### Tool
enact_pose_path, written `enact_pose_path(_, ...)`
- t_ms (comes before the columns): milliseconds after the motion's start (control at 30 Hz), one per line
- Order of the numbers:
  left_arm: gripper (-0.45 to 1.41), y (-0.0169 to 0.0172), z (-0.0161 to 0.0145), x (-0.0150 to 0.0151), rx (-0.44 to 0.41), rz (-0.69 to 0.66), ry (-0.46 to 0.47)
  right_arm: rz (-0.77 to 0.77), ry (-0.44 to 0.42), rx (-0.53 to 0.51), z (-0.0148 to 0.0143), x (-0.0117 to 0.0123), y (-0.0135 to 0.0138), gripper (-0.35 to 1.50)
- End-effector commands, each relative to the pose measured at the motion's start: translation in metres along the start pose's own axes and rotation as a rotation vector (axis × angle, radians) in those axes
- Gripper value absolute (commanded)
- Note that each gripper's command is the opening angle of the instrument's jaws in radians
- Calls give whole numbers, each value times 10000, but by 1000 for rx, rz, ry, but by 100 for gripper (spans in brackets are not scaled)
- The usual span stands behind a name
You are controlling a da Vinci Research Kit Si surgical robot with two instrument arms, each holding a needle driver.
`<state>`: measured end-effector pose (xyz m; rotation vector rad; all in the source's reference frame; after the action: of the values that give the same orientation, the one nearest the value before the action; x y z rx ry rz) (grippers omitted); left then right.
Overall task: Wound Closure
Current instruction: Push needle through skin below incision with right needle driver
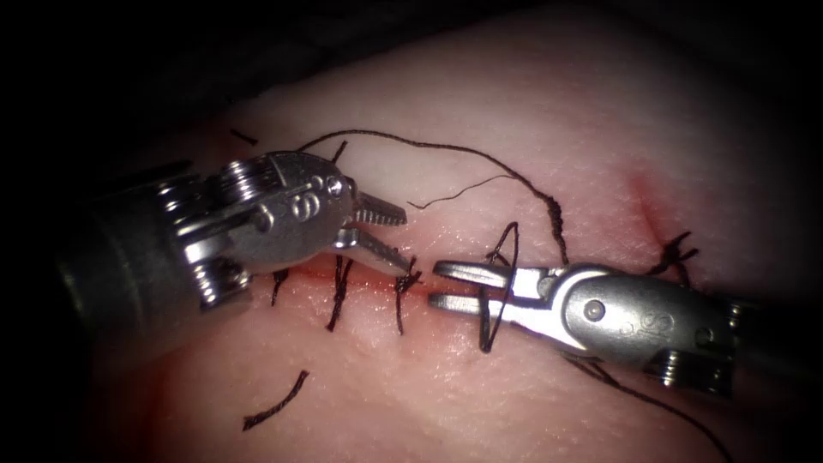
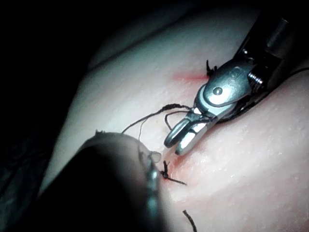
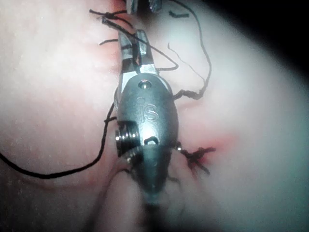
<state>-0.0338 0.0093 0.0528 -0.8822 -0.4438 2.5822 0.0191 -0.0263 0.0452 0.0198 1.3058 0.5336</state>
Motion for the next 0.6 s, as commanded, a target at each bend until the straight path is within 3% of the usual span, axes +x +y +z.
enact_pose_path(33, -1, 4, -2, 4, 28, 2, 29, 66, 4, -12, 12, 4, 16, -35)
enact_pose_path(200, -13, 43, -5, -1, 84, 14, 98, 207, 4, -18, 19, 4, 29, -35)
enact_pose_path(433, -25, 99, 14, 3, 64, 36, 135, 344, -12, -11, 28, 2, 38, -35)
enact_pose_path(600, -30, 114, 28, 9, 50, 39, 150, 414, -29, 8, 29, 1, 38, -35)
